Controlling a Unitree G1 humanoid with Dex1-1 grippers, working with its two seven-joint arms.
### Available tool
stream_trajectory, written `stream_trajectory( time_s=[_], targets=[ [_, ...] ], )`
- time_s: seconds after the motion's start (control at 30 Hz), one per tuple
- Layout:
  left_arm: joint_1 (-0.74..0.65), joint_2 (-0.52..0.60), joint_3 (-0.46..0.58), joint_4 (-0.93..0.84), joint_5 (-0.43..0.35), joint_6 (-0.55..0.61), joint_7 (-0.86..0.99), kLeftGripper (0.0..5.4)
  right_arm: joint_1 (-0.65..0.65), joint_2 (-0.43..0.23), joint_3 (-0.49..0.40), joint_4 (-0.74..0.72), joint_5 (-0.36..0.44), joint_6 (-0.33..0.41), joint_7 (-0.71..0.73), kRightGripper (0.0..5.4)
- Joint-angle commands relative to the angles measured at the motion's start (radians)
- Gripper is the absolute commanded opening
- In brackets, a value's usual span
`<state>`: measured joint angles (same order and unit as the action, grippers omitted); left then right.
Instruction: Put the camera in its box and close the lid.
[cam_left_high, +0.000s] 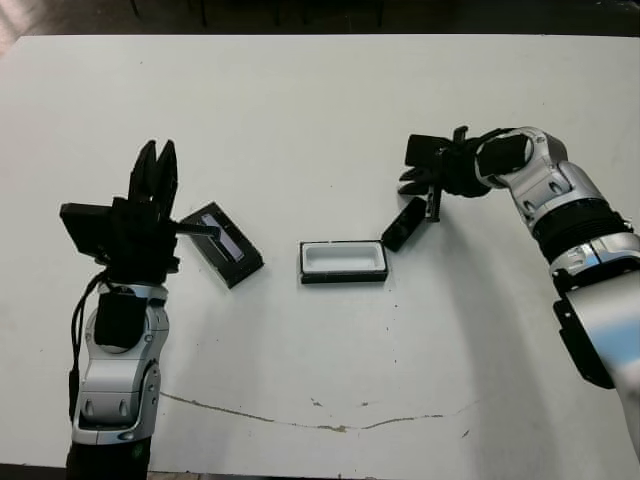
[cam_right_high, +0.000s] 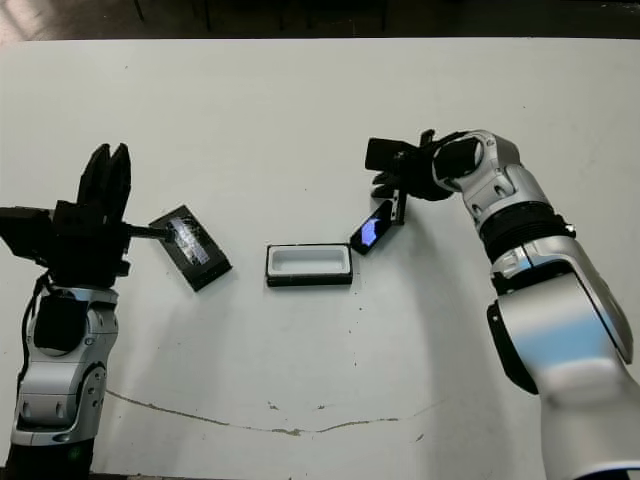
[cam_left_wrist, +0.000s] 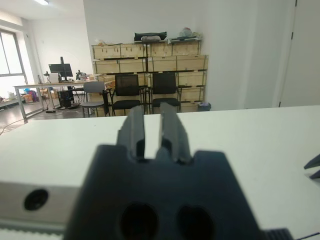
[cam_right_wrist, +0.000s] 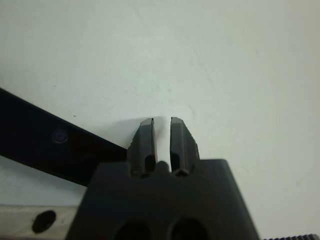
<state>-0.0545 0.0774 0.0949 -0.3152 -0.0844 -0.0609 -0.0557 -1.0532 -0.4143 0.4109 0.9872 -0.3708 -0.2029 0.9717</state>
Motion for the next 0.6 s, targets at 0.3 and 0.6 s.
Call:
stream_trajectory(
  time_s=[0.3, 0.6],
  targets=[
    [0.023, 0.0, -0.004, 0.008, 0.003, 0.01, -0.001, 0.01, 0.076, -0.047, -0.005, -0.033, 0.027, 0.022, 0.083, 0.0],
    [0.029, 0.004, -0.001, 0.001, -0.006, 0.015, -0.007, 0.01, 0.15, -0.123, -0.038, -0.178, 0.087, 0.038, 0.178, 0.0]
  ],
)
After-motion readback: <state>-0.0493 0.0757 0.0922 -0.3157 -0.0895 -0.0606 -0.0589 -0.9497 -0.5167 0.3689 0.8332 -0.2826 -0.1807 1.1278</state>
